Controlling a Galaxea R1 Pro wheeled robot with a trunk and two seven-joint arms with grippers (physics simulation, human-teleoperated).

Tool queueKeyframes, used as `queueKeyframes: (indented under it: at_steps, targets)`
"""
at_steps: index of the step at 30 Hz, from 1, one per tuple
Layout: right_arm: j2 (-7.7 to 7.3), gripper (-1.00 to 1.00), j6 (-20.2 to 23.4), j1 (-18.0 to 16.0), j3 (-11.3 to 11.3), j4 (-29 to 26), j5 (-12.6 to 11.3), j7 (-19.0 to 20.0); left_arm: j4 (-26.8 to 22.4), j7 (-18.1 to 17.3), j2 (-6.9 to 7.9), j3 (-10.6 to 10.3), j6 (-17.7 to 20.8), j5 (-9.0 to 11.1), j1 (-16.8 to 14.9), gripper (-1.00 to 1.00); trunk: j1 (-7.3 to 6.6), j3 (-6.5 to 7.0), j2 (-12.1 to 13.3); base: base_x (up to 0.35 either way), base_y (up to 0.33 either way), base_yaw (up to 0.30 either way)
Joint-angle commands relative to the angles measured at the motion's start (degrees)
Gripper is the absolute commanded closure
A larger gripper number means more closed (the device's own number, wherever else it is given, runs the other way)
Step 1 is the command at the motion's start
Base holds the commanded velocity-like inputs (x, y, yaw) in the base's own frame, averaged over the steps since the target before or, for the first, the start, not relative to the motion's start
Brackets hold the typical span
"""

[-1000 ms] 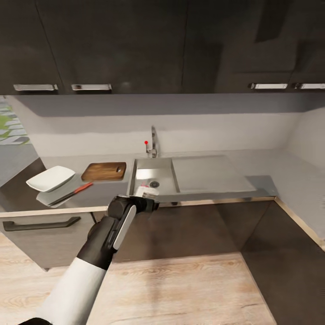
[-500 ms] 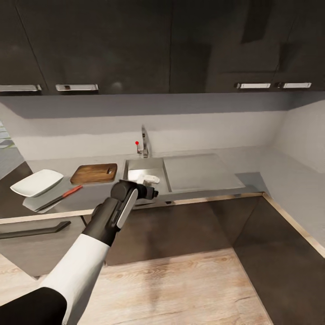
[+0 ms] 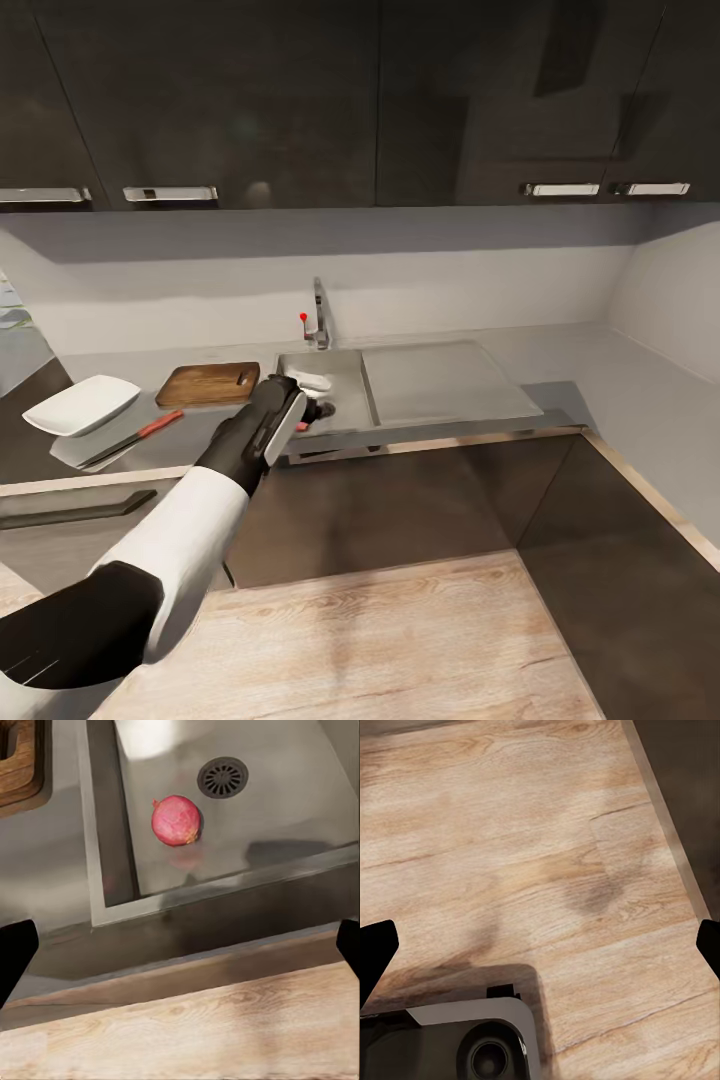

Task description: In the kitchen, take the Vidalia onion out of the sink, dice it on the chopping board with the paring knife, put the diced onion into the bowl on the countertop, then place both the paring knife and the chopping board into the sink.

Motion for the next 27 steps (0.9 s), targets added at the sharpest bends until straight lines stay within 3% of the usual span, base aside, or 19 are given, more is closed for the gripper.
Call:
queueKeyframes:
  at_steps: [1, 4, 12, 19, 27]
  targets:
    - [0.02, -1.0, -0.19, -0.05, -0.31, 0.04, 0.58, -0.15, 4.74, 0.67, 0.01, -0.12, -2.23, 1.38, -1.42, -1.0, 0.02, -0.11, -0.11, 0.0, 0.0, 0.0]
    - [0.02, -1.0, -0.2, -0.05, -0.31, 0.04, 0.56, -0.21, 10.29, 0.74, 0.01, -0.17, -5.78, 2.94, -2.51, -1.0, 0.02, -0.11, -0.11, 0.0, 0.0, 0.0]
    - [0.02, -1.0, -0.2, -0.05, -0.34, 0.04, 0.56, -0.23, 11.42, 0.86, 0.34, -0.31, -6.78, 7.53, -2.7, -1.0, 0.02, -0.11, -0.11, 0.0, 0.0, 0.0]
    - [0.02, -1.0, -0.2, -0.05, -0.32, 0.04, 0.56, -0.23, 11.37, 0.96, 1.25, -0.22, -6.82, 8.2, -2.7, -1.0, 0.02, -0.11, -0.11, 0.078, 0.0, 0.0]
    - [0.02, -1.0, -0.2, -0.05, -0.32, 0.04, 0.56, -0.23, 11.32, 1.04, 1.4, -0.27, -6.82, 8.24, -2.7, -1.0, 0.02, -0.11, -0.11, 0.305, 0.0, 0.0]
